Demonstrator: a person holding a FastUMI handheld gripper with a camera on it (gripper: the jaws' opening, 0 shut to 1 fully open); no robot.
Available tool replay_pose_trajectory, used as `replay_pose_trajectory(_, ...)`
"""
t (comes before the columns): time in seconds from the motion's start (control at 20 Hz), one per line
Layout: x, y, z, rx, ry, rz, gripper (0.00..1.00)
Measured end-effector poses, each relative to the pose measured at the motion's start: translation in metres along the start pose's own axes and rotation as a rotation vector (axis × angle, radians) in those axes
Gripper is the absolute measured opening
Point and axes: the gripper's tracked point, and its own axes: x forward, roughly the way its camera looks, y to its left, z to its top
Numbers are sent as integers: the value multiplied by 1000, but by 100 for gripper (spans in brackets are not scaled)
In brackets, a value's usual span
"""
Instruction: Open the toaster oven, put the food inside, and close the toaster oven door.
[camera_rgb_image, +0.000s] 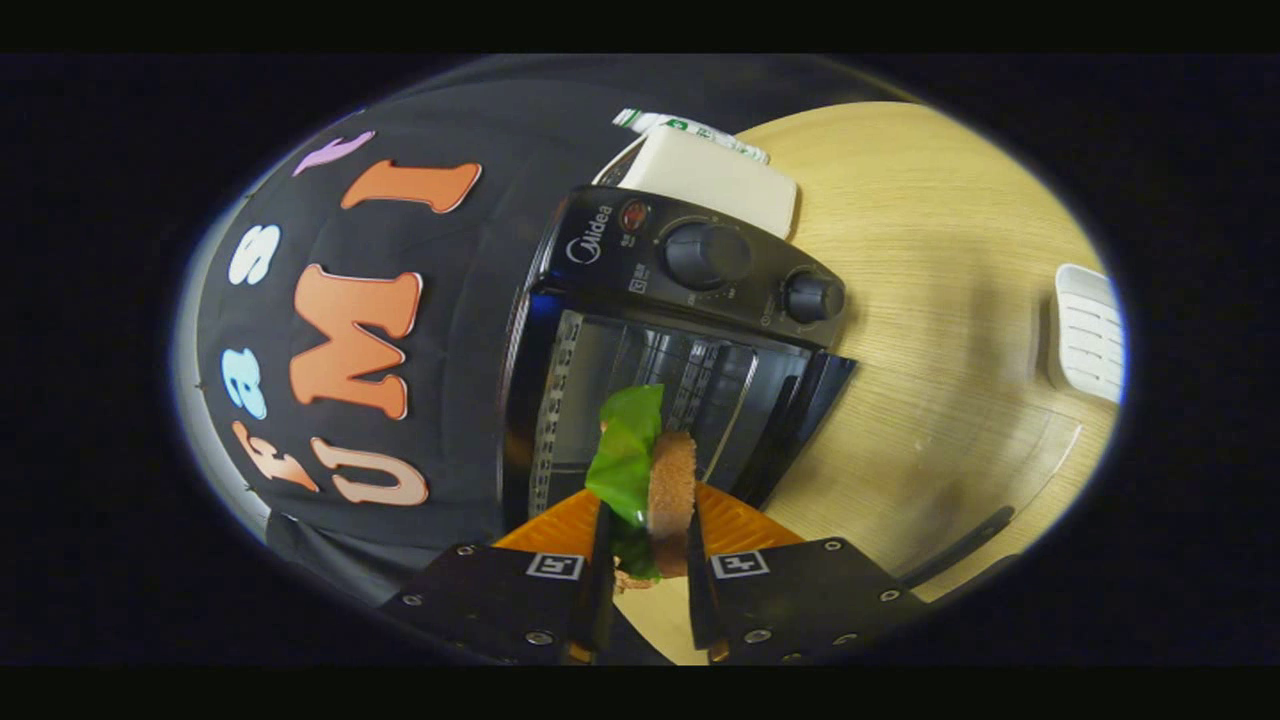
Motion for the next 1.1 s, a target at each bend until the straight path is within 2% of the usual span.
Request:
replay_pose_trajectory(0.4,26,10,-3,40,-76,-63,33)
replay_pose_trajectory(0.6,23,5,-5,35,-82,-113,42)
replay_pose_trajectory(0.95,24,-15,-22,-30,-46,-208,85)
replay_pose_trajectory(1.1,22,-21,-23,-44,-34,-228,97)
